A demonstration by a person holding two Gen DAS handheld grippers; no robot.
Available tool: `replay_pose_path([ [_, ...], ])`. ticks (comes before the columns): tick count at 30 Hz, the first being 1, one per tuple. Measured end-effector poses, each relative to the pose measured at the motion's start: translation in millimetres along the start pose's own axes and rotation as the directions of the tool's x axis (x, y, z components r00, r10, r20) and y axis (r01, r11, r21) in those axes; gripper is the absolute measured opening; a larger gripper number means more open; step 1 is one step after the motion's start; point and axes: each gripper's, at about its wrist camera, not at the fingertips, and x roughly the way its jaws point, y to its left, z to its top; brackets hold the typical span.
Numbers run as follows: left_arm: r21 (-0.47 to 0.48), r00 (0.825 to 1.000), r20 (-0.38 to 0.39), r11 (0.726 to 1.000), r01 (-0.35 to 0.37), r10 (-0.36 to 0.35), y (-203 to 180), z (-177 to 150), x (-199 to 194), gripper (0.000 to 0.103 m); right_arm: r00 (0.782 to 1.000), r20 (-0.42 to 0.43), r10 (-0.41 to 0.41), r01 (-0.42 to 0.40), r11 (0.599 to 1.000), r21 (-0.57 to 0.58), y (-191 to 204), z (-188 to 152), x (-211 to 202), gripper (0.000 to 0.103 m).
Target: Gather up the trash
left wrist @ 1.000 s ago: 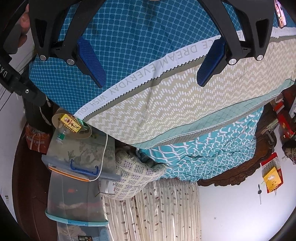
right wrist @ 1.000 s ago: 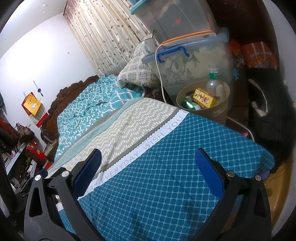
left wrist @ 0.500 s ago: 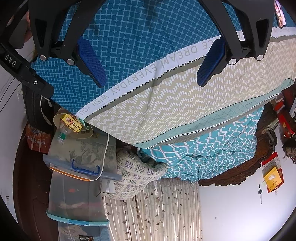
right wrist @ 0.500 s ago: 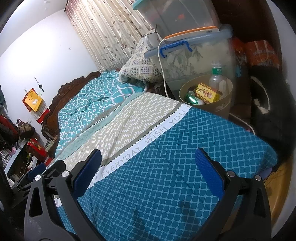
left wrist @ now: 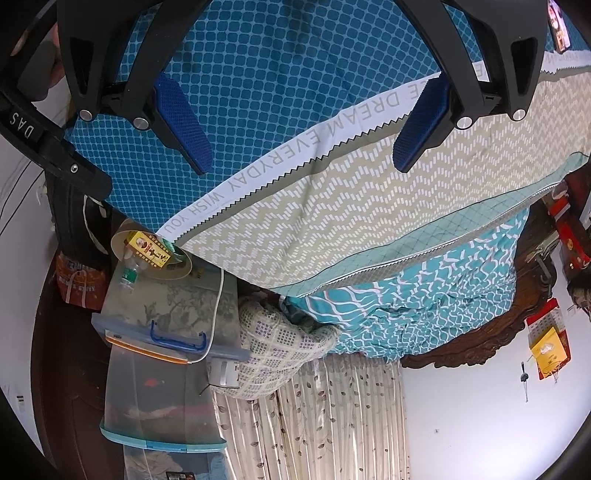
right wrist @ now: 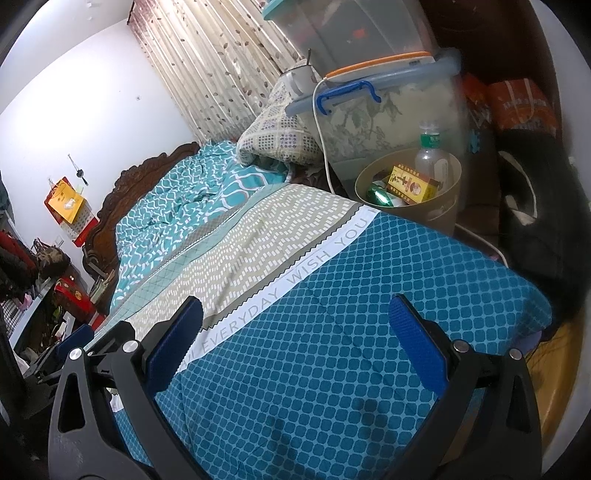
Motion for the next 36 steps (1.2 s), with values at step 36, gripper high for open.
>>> replay_pose_path([
  [36, 0.041, 0.999, -0.016, 0.999, -0.027, 0.028, -13, -5, 8, 0.094, 1.0, 0.003, -0.004, 0.004, 1.0, 0.017, -5, 0, 1, 0.099],
])
